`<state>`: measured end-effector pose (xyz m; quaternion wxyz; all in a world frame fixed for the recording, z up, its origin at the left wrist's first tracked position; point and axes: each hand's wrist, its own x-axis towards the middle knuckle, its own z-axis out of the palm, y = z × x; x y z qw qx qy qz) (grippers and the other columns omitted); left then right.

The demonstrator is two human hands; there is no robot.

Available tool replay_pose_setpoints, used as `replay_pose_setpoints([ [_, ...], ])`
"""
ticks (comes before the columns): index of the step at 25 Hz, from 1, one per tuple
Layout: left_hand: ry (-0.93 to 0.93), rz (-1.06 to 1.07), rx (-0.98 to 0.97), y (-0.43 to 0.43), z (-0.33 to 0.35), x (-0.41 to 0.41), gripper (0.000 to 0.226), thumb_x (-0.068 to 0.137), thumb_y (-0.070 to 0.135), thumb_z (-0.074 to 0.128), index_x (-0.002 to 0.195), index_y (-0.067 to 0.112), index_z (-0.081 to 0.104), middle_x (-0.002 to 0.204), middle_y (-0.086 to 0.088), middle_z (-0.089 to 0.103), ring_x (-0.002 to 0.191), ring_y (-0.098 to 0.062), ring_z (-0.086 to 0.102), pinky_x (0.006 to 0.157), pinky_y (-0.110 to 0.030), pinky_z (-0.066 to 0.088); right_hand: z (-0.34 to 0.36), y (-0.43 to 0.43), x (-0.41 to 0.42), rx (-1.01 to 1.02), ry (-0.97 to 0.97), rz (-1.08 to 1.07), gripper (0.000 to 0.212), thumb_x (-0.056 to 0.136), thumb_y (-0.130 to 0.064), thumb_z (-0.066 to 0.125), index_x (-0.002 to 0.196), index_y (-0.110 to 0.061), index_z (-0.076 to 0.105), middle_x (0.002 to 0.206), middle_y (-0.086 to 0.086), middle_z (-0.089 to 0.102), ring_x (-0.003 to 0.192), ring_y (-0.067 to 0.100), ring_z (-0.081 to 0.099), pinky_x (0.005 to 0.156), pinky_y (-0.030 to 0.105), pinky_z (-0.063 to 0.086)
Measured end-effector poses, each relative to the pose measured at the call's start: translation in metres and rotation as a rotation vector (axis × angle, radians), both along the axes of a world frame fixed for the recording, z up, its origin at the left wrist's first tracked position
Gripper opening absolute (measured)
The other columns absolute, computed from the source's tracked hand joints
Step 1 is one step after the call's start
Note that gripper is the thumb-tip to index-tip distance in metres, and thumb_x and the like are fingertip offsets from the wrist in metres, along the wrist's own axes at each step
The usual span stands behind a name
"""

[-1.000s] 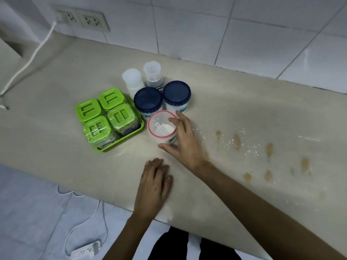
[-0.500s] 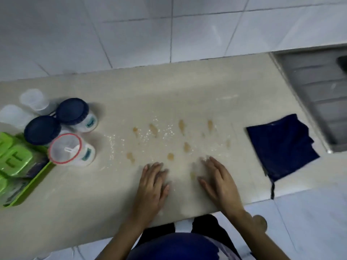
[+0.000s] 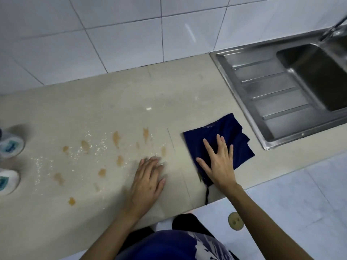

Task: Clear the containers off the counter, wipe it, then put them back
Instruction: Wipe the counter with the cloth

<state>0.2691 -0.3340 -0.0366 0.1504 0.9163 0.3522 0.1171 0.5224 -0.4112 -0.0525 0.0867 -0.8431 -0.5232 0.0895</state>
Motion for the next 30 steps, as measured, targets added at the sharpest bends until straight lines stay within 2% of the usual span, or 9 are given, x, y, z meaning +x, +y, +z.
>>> replay_pose_setpoints([
  [6,0.052,0.12,-0.045,-0.008,0.002,-0.005,0.044,0.099,0.038,0.034,0.127,0.01,0.054,0.14,-0.005,0.049,0.136,-0.018,0.035,0.12,-0.042,0.015,-0.006,0.018,0.003,-0.145,-0.047,-0.015,0.093,0.073,-0.089,0.025,0.149,-0.041,0.002,0.161,0.014,-0.007,0.145,0.037,-0.016,0.103,0.067,-0.015],
  [8,0.071,0.156,-0.057,-0.012,0.005,-0.016,0.045,0.099,0.038,0.034,0.13,0.011,0.052,0.14,-0.005,0.048,0.136,-0.017,0.034,0.12,-0.042,0.015,-0.008,0.02,0.001,-0.151,-0.044,-0.002,0.084,0.079,-0.082,0.026,0.149,-0.042,0.003,0.161,0.014,-0.005,0.145,0.038,-0.015,0.103,0.07,-0.013],
  [11,0.093,0.204,-0.062,-0.016,0.007,-0.039,0.045,0.098,0.037,0.034,0.132,0.011,0.05,0.14,-0.005,0.049,0.137,-0.017,0.032,0.121,-0.039,0.01,-0.012,0.02,0.004,-0.101,-0.053,0.019,0.062,0.089,-0.058,0.023,0.149,-0.041,0.014,0.161,0.014,0.006,0.146,0.04,-0.006,0.105,0.077,0.004],
  [15,0.065,0.238,-0.095,-0.017,0.007,-0.078,0.043,0.097,0.033,0.036,0.131,0.012,0.05,0.139,-0.005,0.05,0.136,-0.015,0.033,0.12,-0.04,0.012,-0.015,0.02,-0.031,-0.007,-0.023,0.027,0.053,0.093,-0.046,0.027,0.143,-0.031,0.038,0.158,0.012,0.023,0.145,0.041,0.006,0.108,0.074,0.01],
  [18,0.015,0.243,-0.108,-0.012,0.007,-0.108,0.041,0.097,0.031,0.034,0.126,0.011,0.055,0.138,-0.006,0.051,0.135,-0.017,0.037,0.121,-0.039,0.013,-0.012,0.034,-0.122,-0.007,-0.038,0.318,0.05,0.088,-0.037,0.037,0.136,-0.028,0.049,0.153,0.011,0.035,0.142,0.042,0.017,0.107,0.072,0.018],
  [20,-0.007,0.267,-0.118,-0.007,0.007,-0.132,0.041,0.099,0.034,0.031,0.121,0.011,0.057,0.137,-0.009,0.051,0.133,-0.021,0.04,0.121,-0.039,0.015,-0.013,0.045,-0.18,-0.035,-0.062,0.491,0.049,0.091,-0.038,0.037,0.139,-0.029,0.043,0.155,0.009,0.032,0.144,0.041,0.017,0.108,0.069,0.015],
  [22,0.0,0.293,-0.107,-0.001,0.006,-0.159,0.042,0.099,0.036,0.03,0.125,0.012,0.054,0.139,-0.009,0.048,0.134,-0.023,0.039,0.12,-0.042,0.017,-0.01,0.052,-0.195,-0.037,-0.06,0.514,0.05,0.095,-0.045,0.032,0.143,-0.032,0.036,0.158,0.006,0.025,0.146,0.036,0.012,0.11,0.067,0.016],
  [26,0.08,0.381,-0.076,0.014,0.004,-0.214,0.048,0.097,0.037,0.032,0.13,0.01,0.052,0.145,-0.012,0.043,0.138,-0.027,0.035,0.117,-0.05,0.018,0.006,0.049,-0.166,-0.029,0.095,0.29,0.065,0.092,-0.064,0.026,0.15,-0.036,0.017,0.162,0.002,-0.004,0.148,0.024,-0.012,0.118,0.056,0.001],
  [30,0.187,0.505,-0.11,0.016,-0.011,-0.273,0.058,0.094,0.044,0.031,0.139,0.008,0.042,0.154,-0.013,0.031,0.145,-0.026,0.022,0.119,-0.049,0.012,-0.001,0.068,-0.185,-0.151,-0.019,0.131,0.079,0.083,-0.077,0.015,0.151,-0.037,0.001,0.161,0.01,-0.013,0.145,0.032,-0.02,0.112,0.068,0.002],
])
